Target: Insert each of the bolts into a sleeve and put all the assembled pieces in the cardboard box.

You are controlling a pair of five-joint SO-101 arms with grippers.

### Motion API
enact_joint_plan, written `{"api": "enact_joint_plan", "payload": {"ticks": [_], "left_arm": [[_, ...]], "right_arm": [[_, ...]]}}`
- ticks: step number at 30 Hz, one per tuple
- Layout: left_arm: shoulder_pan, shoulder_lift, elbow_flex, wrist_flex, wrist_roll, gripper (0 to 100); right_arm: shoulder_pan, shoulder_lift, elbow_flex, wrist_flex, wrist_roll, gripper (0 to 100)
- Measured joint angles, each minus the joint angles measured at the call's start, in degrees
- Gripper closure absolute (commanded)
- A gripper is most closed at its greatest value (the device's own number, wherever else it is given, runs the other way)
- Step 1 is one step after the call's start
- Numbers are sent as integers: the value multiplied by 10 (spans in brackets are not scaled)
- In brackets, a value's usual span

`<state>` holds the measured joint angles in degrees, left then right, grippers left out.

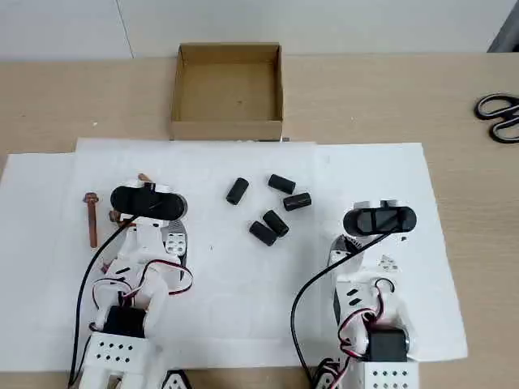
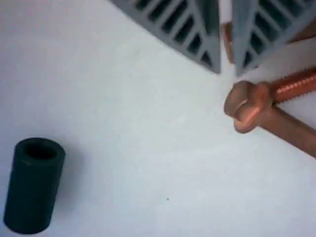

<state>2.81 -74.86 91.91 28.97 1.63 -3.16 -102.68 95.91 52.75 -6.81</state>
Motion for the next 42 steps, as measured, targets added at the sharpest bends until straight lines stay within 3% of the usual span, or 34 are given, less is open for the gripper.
{"api": "enact_joint_plan", "payload": {"ticks": [19,27,36,42], "left_arm": [[0,0,0,0,0,994],[0,0,0,0,0,994],[11,0,0,0,0,993],[35,0,0,0,0,993]], "right_arm": [[-35,-4,-40,5,0,995],[-34,19,-222,151,56,995],[-35,231,-435,259,66,995],[-35,382,-641,365,33,995]]}}
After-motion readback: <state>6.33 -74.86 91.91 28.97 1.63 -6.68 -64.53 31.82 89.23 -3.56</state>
